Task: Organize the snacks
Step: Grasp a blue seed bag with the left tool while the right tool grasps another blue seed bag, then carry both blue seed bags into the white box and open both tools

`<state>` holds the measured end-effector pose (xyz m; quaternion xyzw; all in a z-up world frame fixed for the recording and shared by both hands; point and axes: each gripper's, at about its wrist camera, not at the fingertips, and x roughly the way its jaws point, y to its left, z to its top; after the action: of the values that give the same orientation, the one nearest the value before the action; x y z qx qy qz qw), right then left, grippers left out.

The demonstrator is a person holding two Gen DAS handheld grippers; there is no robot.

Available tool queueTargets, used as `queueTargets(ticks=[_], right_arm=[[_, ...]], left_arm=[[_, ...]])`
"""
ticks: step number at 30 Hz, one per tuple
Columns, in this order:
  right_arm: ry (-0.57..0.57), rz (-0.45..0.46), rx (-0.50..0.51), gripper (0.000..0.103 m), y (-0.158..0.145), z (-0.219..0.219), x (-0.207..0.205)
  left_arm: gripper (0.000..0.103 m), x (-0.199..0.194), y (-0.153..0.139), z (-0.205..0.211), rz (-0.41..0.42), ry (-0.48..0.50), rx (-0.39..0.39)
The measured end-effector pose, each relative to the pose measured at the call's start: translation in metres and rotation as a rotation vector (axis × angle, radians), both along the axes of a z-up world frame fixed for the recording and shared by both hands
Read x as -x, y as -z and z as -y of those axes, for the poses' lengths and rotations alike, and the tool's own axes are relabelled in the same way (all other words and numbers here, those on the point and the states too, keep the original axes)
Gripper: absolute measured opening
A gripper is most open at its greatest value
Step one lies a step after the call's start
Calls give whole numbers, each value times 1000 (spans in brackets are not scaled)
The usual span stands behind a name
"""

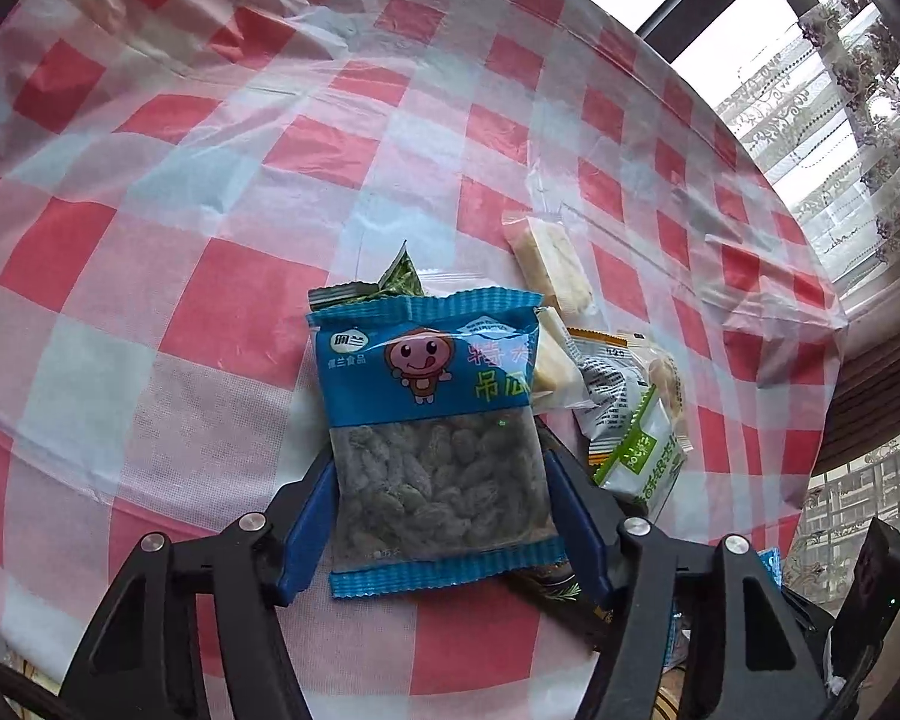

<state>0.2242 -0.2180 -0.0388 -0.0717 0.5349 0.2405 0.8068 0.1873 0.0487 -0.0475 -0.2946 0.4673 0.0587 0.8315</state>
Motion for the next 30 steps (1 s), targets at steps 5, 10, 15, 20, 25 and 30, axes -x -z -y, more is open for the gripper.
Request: queueTargets(ticks=[5,10,15,20,25,30], right_arm=[[1,-3,-18,33,0,5,1],[3,8,-21,31,-1,2,2],[23,40,-30,31,-7,7,6],[44,62,-34,31,-10,12,7],[65,84,-36,31,-15,17,9],[80,98,-43,31,-20,22,13]], left_arm=[[62,0,0,0,1,2,-6],[56,0,0,-3,7,0,0],[53,2,-2,-2,17,-2,-4],[53,7,-8,2,33,0,-38],[53,16,-24,11,80,8,-110],[53,25,-41,24,132,46,-162]])
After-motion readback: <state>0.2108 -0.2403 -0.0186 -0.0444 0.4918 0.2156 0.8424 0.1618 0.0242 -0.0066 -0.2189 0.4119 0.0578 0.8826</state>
